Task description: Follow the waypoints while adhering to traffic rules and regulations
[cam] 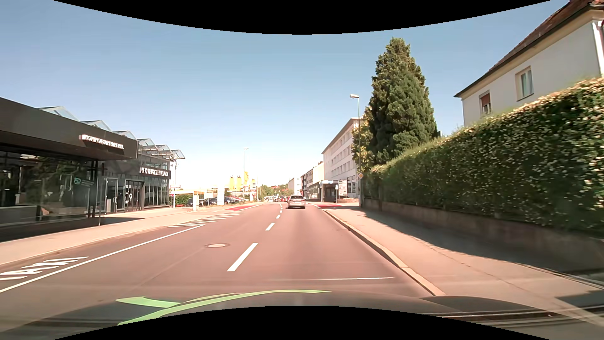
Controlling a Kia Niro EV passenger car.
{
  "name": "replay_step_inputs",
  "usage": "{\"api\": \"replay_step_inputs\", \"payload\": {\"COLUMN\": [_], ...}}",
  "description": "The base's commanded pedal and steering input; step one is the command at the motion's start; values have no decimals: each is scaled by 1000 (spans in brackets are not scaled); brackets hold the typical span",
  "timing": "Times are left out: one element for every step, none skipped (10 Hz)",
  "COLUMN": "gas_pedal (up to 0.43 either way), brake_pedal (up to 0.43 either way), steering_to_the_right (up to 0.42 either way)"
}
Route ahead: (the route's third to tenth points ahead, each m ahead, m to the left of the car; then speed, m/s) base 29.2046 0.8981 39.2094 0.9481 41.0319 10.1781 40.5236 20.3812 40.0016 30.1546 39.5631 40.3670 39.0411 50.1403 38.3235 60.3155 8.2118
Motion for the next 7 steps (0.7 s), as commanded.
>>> {"api": "replay_step_inputs", "payload": {"gas_pedal": [118,118,118,98,87,79,79], "brake_pedal": [0,0,0,0,0,0,0], "steering_to_the_right": [2,0,-2,-2,-2,-2,-2]}}
